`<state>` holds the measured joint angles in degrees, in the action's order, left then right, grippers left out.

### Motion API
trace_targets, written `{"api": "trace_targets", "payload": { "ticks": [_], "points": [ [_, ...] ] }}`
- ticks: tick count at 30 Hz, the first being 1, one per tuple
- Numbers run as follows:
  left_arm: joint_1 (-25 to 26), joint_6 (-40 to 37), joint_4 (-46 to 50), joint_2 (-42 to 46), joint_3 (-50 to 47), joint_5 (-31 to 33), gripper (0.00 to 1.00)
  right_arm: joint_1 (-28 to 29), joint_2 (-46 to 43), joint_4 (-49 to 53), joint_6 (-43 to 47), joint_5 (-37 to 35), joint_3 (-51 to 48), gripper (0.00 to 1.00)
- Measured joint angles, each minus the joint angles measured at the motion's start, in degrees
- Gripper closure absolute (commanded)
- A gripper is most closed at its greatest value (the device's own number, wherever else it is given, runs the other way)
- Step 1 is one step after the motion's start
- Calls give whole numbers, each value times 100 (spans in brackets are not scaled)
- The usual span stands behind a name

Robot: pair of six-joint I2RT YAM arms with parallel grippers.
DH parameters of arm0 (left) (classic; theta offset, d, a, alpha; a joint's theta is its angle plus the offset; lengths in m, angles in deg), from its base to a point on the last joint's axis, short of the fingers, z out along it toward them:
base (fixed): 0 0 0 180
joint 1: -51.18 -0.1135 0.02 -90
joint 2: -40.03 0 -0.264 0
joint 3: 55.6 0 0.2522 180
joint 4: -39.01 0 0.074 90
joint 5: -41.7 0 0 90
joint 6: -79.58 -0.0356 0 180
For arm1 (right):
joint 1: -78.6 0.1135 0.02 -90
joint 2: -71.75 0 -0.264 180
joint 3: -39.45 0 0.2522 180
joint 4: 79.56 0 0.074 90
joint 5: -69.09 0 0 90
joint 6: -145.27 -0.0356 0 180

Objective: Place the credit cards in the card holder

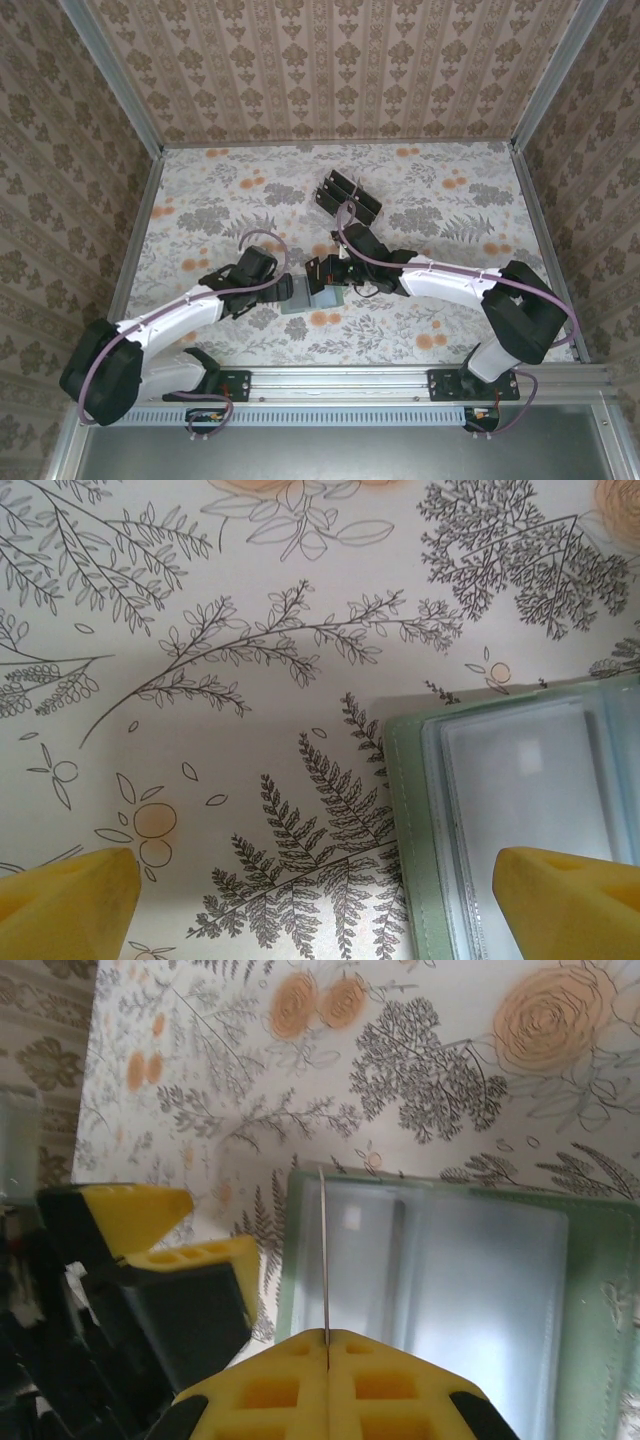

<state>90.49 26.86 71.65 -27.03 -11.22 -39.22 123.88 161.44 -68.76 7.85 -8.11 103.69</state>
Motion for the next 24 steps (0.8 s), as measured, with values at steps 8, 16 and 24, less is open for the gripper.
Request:
{"api": "trace_targets", "payload": {
  "ticks": [8,16,24],
  "points": [
    [160,20,-11,-188,-35,138,0,0,271,-299,-120,17,-35,100],
    [284,20,-186,-238,-72,168,0,0,356,-310,-98,0,-153,100],
    [348,20,-365,-317,-116,188,0,-2,507,-315,-98,-35,-299,100]
  ]
}}
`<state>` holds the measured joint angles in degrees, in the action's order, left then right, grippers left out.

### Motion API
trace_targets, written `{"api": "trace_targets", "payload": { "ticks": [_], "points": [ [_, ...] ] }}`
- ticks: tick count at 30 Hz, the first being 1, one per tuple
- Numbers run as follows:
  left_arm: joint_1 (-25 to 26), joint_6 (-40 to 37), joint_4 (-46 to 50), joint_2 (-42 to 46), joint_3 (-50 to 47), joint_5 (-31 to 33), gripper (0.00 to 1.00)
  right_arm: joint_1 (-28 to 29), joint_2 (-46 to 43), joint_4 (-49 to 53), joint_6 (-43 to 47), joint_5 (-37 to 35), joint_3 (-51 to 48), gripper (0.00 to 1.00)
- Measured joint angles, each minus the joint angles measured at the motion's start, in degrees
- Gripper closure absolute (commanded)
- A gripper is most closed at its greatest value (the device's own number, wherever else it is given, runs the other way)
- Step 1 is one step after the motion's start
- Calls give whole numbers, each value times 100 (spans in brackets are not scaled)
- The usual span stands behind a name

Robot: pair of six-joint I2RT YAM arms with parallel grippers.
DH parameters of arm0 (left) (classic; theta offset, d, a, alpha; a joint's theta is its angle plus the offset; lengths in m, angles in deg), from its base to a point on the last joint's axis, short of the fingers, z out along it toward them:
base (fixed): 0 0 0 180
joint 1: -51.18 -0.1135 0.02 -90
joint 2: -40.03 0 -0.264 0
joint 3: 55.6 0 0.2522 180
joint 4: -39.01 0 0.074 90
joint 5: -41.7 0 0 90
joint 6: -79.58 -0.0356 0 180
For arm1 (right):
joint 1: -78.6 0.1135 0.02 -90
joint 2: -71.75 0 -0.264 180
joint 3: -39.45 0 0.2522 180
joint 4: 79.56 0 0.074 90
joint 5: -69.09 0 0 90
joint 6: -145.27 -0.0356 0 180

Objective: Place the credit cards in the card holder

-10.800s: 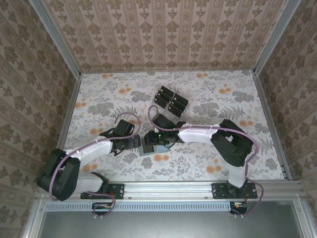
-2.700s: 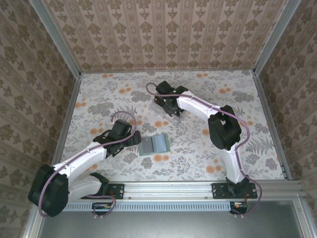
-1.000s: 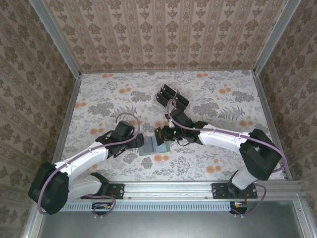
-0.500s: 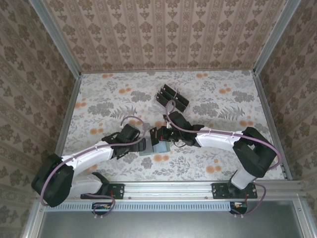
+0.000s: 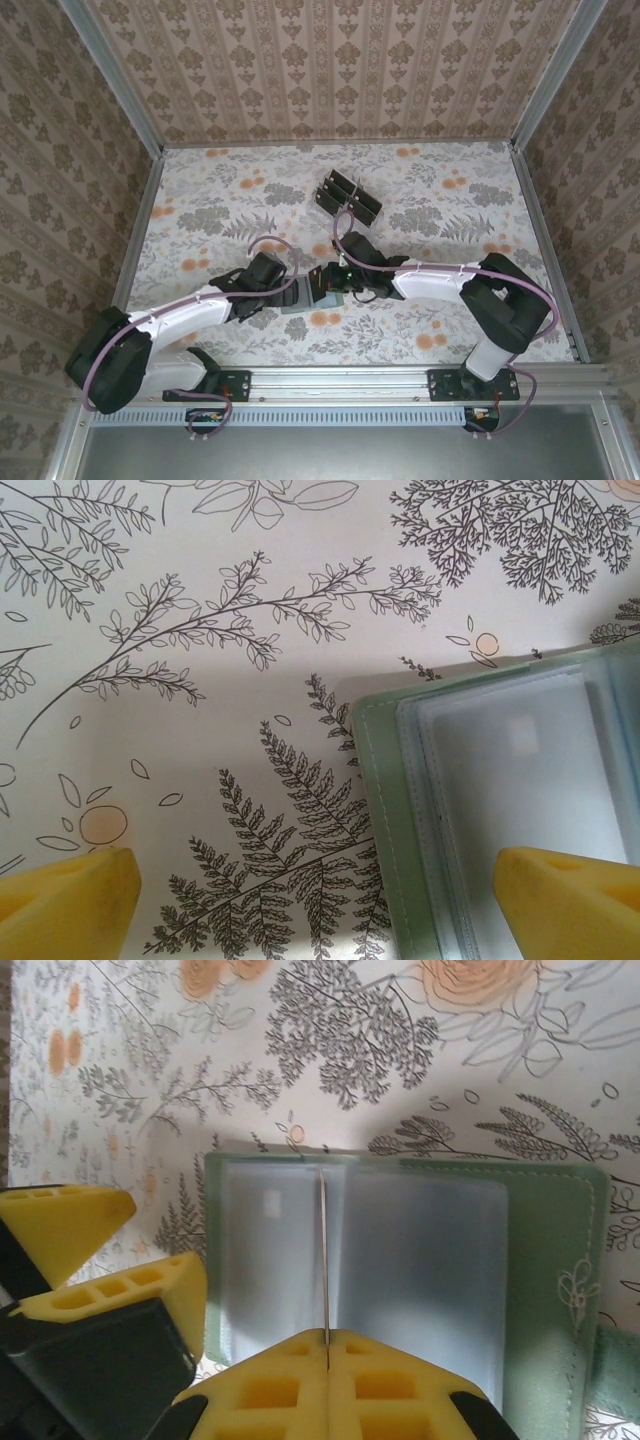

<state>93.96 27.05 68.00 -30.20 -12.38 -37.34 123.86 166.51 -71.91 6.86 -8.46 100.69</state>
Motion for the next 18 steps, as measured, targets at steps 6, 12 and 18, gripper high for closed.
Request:
{"api": "trace_targets", "payload": {
  "ticks": [6,12,18],
  "points": [
    [39,0,-197,-160,-118,0,0,0,2,-17,0,2,-35,100],
    [46,0,-313,-273,-160,57,0,0,2,-33,-2,2,-37,100],
    [70,2,-396,-326,-173,129,0,0,4,-122,-4,2,-59,100]
  ]
}}
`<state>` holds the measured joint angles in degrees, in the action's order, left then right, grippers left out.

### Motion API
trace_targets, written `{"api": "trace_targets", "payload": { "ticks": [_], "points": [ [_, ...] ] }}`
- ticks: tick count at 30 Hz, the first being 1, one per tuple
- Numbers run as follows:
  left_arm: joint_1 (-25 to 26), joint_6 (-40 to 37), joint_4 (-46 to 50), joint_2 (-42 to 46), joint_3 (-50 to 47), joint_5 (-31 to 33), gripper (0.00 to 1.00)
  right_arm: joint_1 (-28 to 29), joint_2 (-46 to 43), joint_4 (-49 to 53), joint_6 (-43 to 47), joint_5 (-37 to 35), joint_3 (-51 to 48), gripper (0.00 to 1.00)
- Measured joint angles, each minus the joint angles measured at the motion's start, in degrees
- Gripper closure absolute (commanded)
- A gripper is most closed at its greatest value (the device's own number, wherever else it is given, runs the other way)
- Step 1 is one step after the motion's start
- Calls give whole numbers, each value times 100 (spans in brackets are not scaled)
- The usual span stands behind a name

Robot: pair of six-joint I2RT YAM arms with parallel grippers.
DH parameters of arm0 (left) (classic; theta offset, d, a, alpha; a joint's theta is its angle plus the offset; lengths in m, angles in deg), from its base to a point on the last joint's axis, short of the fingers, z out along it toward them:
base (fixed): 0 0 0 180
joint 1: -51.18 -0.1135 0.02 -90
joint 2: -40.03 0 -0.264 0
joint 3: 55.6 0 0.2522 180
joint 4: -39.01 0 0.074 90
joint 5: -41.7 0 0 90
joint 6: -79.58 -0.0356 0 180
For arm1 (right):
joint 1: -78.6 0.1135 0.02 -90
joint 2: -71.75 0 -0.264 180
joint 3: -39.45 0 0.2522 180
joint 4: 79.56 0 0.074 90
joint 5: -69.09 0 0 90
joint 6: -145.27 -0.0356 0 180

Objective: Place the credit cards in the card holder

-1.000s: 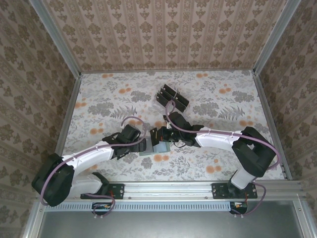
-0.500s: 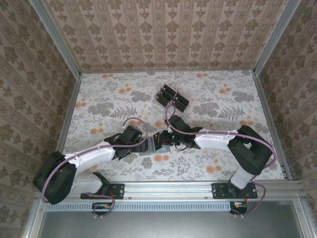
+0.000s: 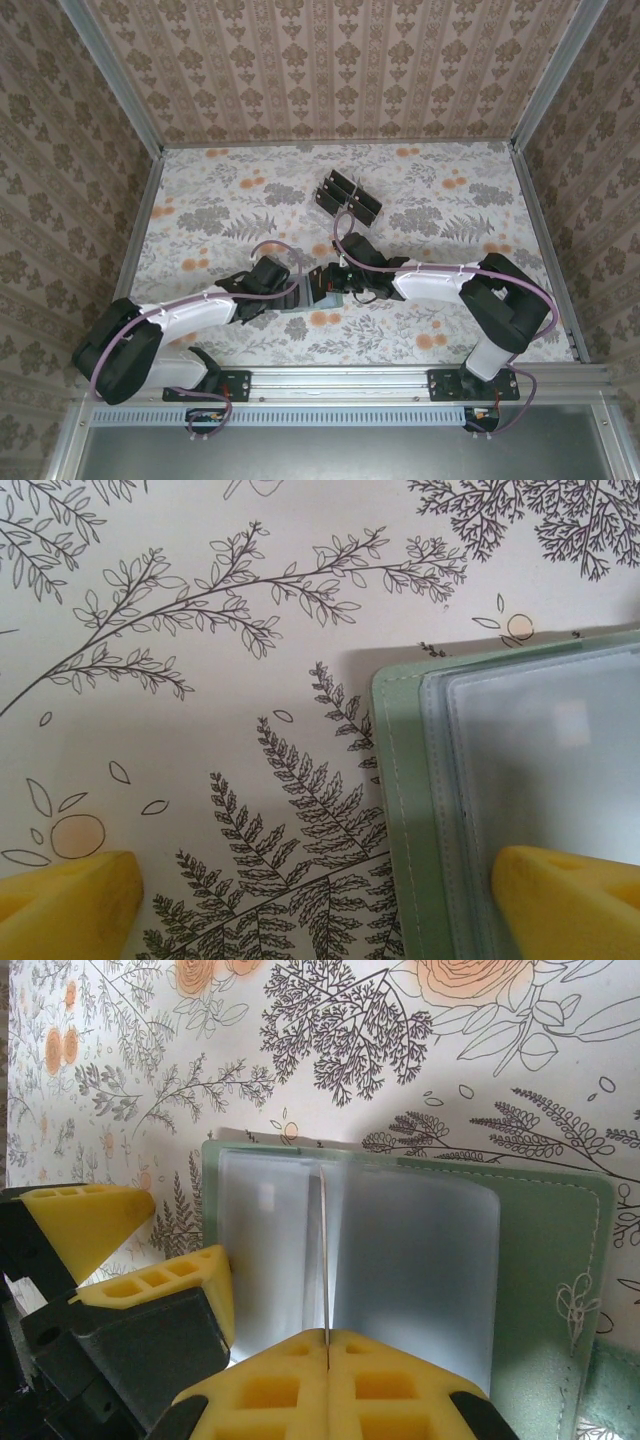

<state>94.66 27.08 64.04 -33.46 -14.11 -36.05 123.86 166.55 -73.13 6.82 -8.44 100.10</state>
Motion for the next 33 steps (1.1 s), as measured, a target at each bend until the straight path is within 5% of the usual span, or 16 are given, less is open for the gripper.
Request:
{"api": "trace_targets", "payload": {
  "ticks": [12,33],
  "points": [
    [26,109,-195,98,-160,111,0,0,-2,-166,-76,2,-72,100],
    [37,160,-304,151,-247,153,0,0,-4,-2122,-776,-133,-1067,100]
  ]
}}
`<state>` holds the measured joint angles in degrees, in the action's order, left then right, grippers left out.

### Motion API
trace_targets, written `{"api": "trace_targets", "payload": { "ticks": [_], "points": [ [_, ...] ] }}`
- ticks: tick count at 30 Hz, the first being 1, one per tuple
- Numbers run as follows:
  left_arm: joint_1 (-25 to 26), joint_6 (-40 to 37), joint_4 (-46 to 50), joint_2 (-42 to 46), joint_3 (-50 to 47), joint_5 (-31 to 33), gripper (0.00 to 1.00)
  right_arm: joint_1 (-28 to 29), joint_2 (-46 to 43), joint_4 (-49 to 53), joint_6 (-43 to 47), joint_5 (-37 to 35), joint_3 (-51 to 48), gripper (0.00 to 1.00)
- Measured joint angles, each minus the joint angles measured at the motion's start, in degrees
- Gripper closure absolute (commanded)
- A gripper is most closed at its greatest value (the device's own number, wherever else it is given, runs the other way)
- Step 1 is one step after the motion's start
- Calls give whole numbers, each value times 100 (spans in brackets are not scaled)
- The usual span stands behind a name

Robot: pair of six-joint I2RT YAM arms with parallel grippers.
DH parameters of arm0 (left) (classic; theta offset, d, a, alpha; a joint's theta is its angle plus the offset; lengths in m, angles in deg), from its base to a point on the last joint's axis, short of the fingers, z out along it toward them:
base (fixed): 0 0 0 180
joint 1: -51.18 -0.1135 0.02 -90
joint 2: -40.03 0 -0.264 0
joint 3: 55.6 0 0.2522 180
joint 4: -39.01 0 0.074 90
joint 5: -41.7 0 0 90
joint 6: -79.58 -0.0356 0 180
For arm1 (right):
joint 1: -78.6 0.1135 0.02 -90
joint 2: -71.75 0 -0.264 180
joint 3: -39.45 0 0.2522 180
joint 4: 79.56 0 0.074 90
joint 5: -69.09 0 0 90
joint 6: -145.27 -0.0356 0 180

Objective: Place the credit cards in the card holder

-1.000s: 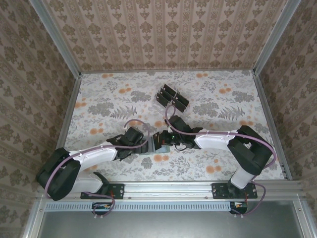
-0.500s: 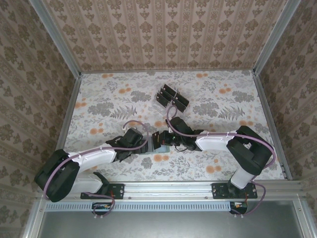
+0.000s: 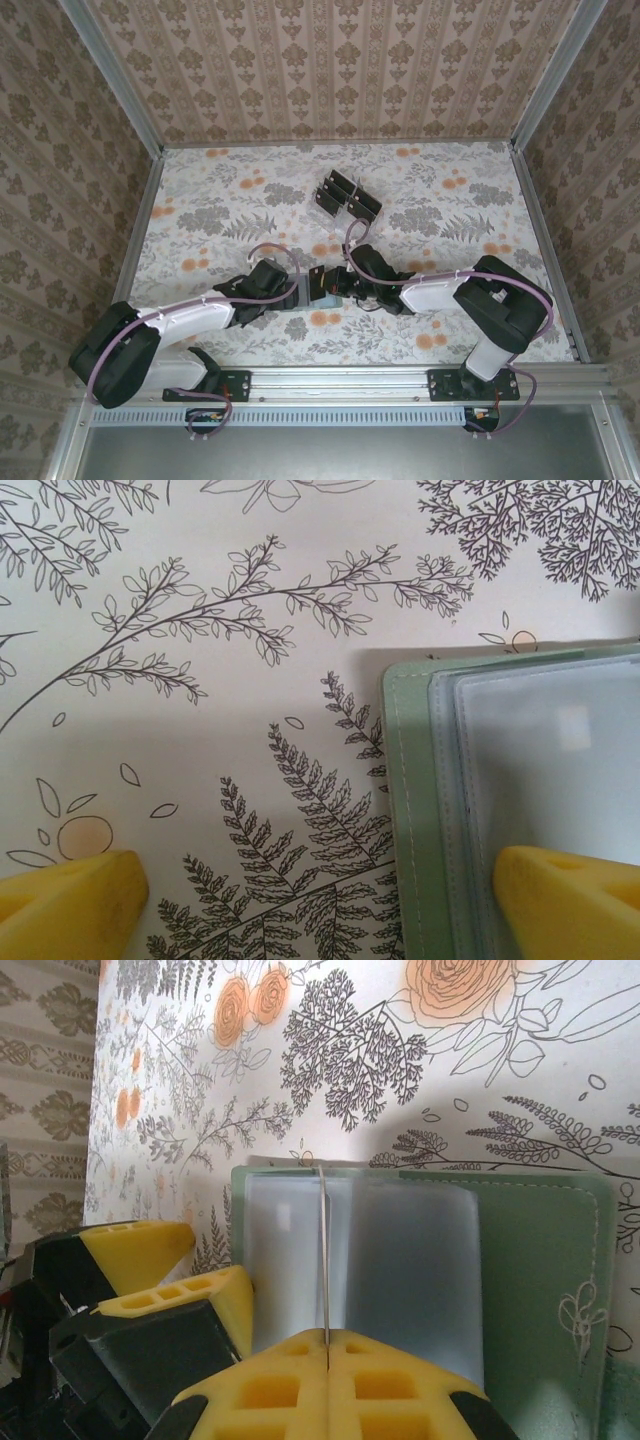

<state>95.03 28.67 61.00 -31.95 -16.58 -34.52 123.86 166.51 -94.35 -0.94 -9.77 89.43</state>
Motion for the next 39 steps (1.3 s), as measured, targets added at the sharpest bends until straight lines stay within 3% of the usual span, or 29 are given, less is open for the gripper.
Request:
{"api": "trace_targets", "payload": {
  "ticks": [39],
  "points": [
    [42,76,-39,2,-17,66,0,2,367,-883,-448,-20,-201,100]
  ]
}}
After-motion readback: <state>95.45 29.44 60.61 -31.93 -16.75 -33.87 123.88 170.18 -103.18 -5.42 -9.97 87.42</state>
